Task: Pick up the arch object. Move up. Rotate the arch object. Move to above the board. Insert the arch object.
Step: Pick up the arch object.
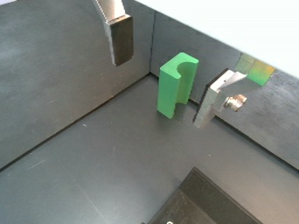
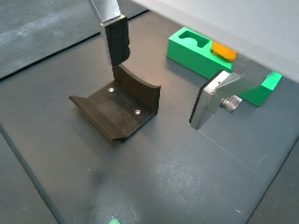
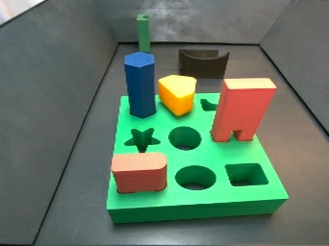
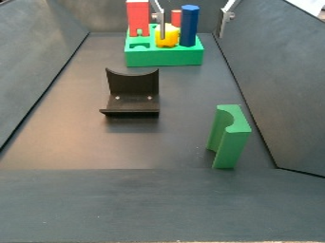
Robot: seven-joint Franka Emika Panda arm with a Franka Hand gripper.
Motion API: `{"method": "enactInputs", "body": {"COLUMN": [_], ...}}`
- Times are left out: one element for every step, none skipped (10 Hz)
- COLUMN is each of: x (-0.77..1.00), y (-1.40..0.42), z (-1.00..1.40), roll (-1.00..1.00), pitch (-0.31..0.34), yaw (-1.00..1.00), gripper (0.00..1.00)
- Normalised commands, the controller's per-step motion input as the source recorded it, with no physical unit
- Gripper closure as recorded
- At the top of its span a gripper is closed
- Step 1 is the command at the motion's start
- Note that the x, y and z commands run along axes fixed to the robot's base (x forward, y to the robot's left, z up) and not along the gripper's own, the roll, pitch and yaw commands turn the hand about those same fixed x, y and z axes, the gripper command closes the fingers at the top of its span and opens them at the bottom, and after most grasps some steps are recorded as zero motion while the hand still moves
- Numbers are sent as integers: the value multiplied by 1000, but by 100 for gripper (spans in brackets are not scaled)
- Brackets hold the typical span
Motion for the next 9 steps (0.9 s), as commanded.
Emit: {"method": "enactInputs", "body": {"x": [-111, -517, -751, -691, -729, -743, -566, 0, 326], "y": [180, 894, 806, 846, 906, 883, 889, 769, 503], "z": [0, -137, -331, -517, -863, -900, -829, -529, -320], "roll": [-41, -53, 0, 0, -9, -81, -147, -310, -411], "pitch": [-33, -20, 0, -63, -136, -137, -127, -149, -67], "yaw": [0, 157, 91, 103, 43, 91, 157, 186, 200], "gripper": [0, 0, 0, 0, 0, 0, 0, 0, 0]}}
